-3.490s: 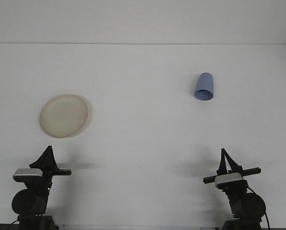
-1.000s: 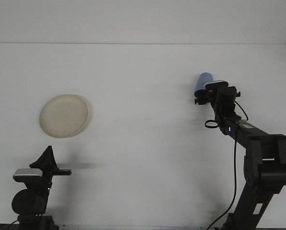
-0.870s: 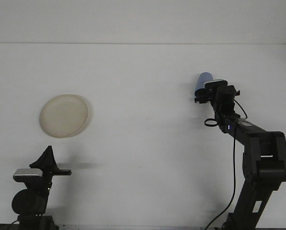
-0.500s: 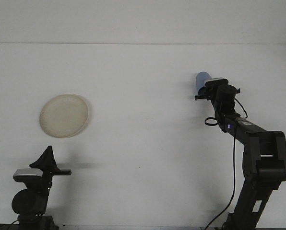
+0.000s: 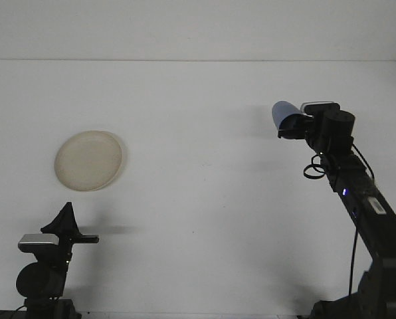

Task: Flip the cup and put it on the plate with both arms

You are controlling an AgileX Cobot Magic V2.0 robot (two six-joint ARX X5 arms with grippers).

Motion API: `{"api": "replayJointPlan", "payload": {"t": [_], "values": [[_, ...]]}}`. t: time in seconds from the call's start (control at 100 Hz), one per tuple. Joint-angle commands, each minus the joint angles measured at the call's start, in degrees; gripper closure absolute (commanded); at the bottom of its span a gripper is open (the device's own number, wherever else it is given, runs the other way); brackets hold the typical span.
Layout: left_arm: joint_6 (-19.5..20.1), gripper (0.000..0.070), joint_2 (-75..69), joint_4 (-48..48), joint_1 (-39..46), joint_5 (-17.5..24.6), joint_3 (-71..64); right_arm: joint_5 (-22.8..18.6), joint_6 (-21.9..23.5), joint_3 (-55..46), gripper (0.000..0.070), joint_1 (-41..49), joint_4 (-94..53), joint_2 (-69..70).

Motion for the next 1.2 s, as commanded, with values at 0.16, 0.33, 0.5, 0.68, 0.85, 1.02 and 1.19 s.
{"api": "replayJointPlan", "payload": {"t": [0.16, 0.33, 0.5, 0.68, 0.85, 1.02, 1.19], "values": [[-0.1, 0.0687, -0.1, 0.6, 0.0, -0.1, -1.1, -9.3, 4.3, 0.7, 0.0700, 0.8, -16.8, -12.5], [-0.1, 0.0687, -0.1, 0.6, 0.0, -0.1, -1.1, -12.2, 3.5, 1.6, 0.0700, 4.8, -26.1, -18.5], [-0.1, 0.0687, -0.1, 0.6, 0.0, -0.1, -1.1, -12.2, 0.1, 5.4, 0.0700, 12.6, -40.3, -17.9], [-0.1, 0.0687, -0.1, 0.6, 0.0, -0.1, -1.1, -9.7, -3.0, 10.5, 0.0700, 23.3, -52.1, -13.4], [-0.1, 0.0687, -0.1, 0.6, 0.0, -0.1, -1.1, -4.3, -4.6, 16.3, 0.0700, 32.1, -61.1, -6.8], [-0.1, 0.0687, -0.1, 0.6, 0.0, -0.1, -1.1, 2.5, -5.4, 21.3, 0.0700, 38.5, -67.0, 0.9], [-0.2, 0.0687, -0.1, 0.6, 0.0, -0.1, -1.1, 6.1, -6.0, 24.0, 0.0700, 42.9, -69.6, 7.2]]}}
